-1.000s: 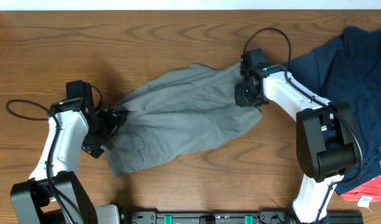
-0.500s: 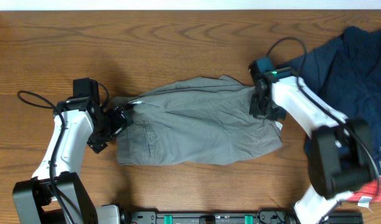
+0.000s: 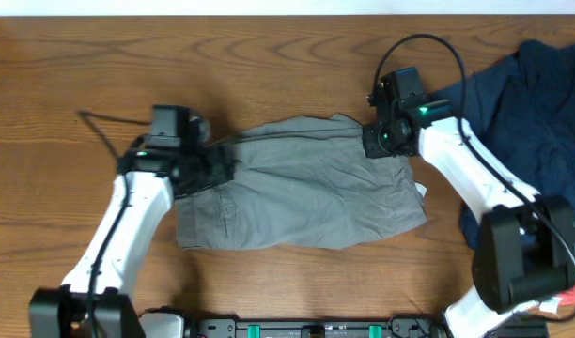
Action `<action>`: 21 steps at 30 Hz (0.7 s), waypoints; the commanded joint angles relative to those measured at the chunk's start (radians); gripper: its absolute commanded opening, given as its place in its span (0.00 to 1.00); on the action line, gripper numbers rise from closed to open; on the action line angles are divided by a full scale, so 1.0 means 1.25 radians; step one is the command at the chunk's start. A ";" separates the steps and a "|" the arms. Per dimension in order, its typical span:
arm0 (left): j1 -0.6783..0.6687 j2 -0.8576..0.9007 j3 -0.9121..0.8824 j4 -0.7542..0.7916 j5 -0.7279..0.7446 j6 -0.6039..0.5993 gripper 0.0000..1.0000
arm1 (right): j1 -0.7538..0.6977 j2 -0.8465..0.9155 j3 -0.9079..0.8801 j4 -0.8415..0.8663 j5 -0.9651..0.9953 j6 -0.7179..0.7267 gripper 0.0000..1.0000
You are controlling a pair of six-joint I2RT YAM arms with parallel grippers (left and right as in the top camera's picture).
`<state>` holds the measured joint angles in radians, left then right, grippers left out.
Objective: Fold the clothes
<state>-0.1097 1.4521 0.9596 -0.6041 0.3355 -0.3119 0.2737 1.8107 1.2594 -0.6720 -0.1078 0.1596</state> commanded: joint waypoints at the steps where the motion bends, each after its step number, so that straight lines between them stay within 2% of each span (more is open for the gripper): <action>1: -0.042 0.048 0.009 0.062 -0.043 0.018 0.59 | 0.002 0.050 0.002 0.067 -0.022 -0.016 0.22; 3: -0.053 0.079 0.009 0.127 -0.068 0.018 0.59 | 0.002 0.074 0.002 0.137 -0.023 -0.002 0.22; 6: -0.051 0.142 0.009 0.212 -0.095 0.006 0.59 | 0.001 0.104 0.002 0.211 -0.018 0.001 0.28; 12: -0.028 0.257 0.009 0.250 -0.162 -0.058 0.60 | 0.001 0.165 0.002 0.222 0.085 0.065 0.32; 16: 0.009 0.276 0.009 0.252 -0.175 -0.114 0.60 | -0.005 0.193 0.002 0.220 0.120 0.121 0.37; 18: 0.028 0.276 0.009 0.261 -0.192 -0.151 0.69 | -0.011 0.197 0.002 0.218 0.133 0.134 0.37; 21: 0.052 0.276 0.009 0.278 -0.190 -0.192 0.72 | -0.025 0.197 0.002 0.219 0.147 0.157 0.37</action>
<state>-0.0895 1.7752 0.9707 -0.2562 0.1822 -0.4717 0.2741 2.0182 1.2667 -0.3874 -0.0292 0.2970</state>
